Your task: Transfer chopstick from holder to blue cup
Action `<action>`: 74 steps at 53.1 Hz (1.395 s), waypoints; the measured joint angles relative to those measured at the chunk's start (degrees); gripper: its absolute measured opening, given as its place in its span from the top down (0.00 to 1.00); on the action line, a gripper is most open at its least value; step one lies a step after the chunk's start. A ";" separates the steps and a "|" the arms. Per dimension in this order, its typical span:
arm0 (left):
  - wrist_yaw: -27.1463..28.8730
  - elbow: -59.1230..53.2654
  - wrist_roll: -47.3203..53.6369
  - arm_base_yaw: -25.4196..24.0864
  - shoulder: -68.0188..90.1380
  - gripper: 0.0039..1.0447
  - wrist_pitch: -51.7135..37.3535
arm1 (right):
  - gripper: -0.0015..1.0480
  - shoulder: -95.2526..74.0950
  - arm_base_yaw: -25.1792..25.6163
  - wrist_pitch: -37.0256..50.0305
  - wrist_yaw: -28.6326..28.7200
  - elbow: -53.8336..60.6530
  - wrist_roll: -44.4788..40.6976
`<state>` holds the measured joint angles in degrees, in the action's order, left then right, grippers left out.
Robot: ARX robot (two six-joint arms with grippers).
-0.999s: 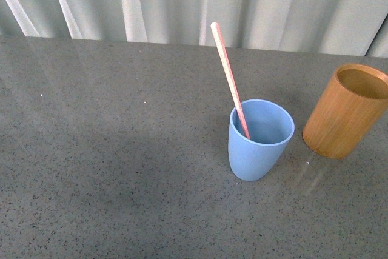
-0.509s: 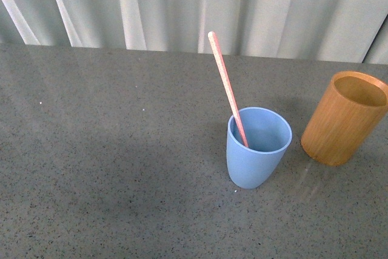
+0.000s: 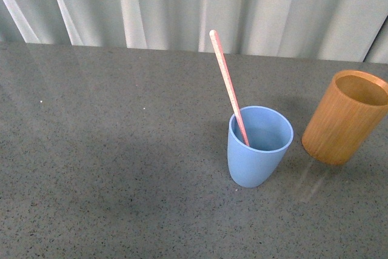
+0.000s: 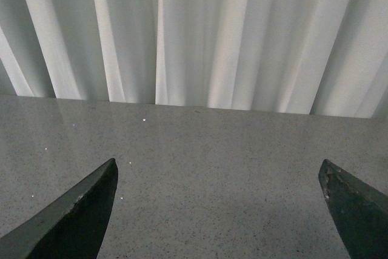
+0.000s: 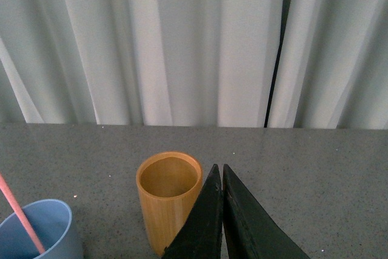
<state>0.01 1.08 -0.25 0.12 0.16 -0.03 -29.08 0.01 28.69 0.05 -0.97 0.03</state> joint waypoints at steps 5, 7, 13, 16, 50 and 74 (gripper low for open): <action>0.00 0.00 0.00 0.00 0.02 0.06 0.00 | 0.99 3.87 0.00 -3.56 -0.02 0.00 0.00; 0.00 0.00 0.00 0.00 0.00 0.06 0.00 | 0.99 5.35 0.00 -4.87 -0.02 0.00 0.00; 0.00 0.00 0.00 0.00 0.02 0.06 0.00 | 0.99 9.03 0.00 -8.57 0.00 0.00 0.00; 0.00 0.00 0.00 0.00 0.02 0.06 0.00 | 0.99 10.91 0.00 -10.23 -0.02 0.02 0.00; 0.00 0.00 0.00 0.00 -0.02 0.06 0.00 | 0.99 28.83 0.00 -28.50 -0.11 -0.02 0.02; 0.00 0.00 0.00 0.00 -0.04 0.06 0.00 | 0.24 28.83 0.00 -28.57 -0.07 -0.02 0.00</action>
<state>0.01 1.08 -0.25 0.12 0.12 -0.03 -0.25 0.01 0.12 -0.01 -0.99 0.03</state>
